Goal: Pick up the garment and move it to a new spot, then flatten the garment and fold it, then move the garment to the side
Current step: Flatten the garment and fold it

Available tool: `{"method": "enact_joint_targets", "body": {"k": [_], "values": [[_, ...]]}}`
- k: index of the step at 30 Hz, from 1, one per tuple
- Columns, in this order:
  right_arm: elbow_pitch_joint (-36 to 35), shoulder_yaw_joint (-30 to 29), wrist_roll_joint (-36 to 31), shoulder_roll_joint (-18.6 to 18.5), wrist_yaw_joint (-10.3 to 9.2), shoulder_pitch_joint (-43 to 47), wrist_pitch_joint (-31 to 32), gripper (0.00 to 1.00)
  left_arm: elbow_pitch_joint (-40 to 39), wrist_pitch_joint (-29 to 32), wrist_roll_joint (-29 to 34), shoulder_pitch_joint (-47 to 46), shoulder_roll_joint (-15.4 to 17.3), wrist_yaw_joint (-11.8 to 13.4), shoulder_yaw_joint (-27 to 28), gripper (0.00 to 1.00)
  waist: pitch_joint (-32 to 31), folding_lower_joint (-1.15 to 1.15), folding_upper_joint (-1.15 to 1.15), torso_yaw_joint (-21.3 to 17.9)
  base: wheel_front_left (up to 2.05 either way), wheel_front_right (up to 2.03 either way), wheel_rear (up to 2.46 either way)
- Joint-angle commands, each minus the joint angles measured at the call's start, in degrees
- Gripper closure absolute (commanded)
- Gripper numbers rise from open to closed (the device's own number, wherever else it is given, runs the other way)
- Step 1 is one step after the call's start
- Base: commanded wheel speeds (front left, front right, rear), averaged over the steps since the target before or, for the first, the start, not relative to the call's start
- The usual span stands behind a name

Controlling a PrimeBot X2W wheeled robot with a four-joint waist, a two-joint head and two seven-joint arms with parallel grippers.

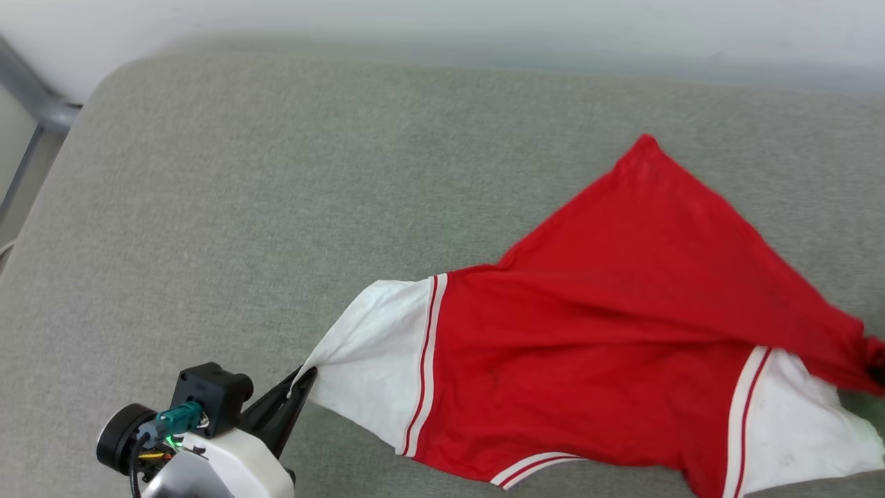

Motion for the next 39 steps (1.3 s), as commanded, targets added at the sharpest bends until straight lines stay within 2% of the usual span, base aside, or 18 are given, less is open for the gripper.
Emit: {"method": "enact_joint_targets", "body": {"k": [1, 7, 15, 16, 24, 31, 34, 39], "values": [[-0.9, -0.8, 0.3, 0.7, -0.07, 1.9, 0.2, 1.00, -0.2, -0.4, -0.3, 0.9, -0.5, 0.5, 0.2, 1.00, -1.8, 0.01, 0.00, -1.7, 0.00, 0.00, 0.00], [-4.9, -3.4, -0.5, 3.4, -0.07, 10.8, 2.2, 1.00, 0.6, -0.7, -0.1, 1.7, -2.0, 1.2, -0.9, 1.00, -3.4, 0.01, 0.00, -2.9, 0.00, 0.00, 0.00], [-5.4, -4.9, -1.0, 6.7, -0.07, 15.1, 2.0, 1.00, 1.3, -0.6, 0.1, 0.6, -3.2, 1.0, -2.3, 1.00, -4.1, 0.01, 0.00, -3.0, 0.00, 0.00, 0.00], [-6.3, -3.9, 0.2, 6.6, -0.05, 14.7, 1.5, 0.00, 1.2, -0.5, 0.2, 0.4, -3.2, 1.0, -2.3, 1.00, -4.2, 0.01, 0.00, -2.9, 0.00, 0.00, 0.00], [-11.7, -2.2, 4.7, 2.9, -0.06, 10.2, 4.4, 0.00, -1.8, -0.2, 1.1, 1.5, -2.2, 2.5, -2.3, 1.00, -4.0, 0.01, 0.00, -2.2, 0.00, 0.00, 0.00], [-17.0, 0.2, 5.0, 3.0, -0.06, 0.5, 7.9, 0.00, -4.1, -0.2, 2.1, -0.3, -2.3, 2.2, -2.6, 1.00, -0.1, 0.01, 0.00, 0.3, 0.00, 0.00, 0.00], [-16.4, 2.0, 3.6, 3.2, -0.06, -4.4, 9.1, 0.00, -4.2, -0.3, 2.2, -1.3, -2.6, 1.8, -3.0, 1.00, 2.2, 0.01, 0.00, 2.0, 0.00, 0.00, 0.00], [-11.2, 3.7, -0.1, 3.4, -0.06, -11.5, 10.2, 0.00, -3.6, -1.0, 2.5, -3.3, -3.9, 0.8, -3.7, 1.00, 5.8, 0.01, 0.00, 5.3, 0.00, 0.00, 0.00]]}}
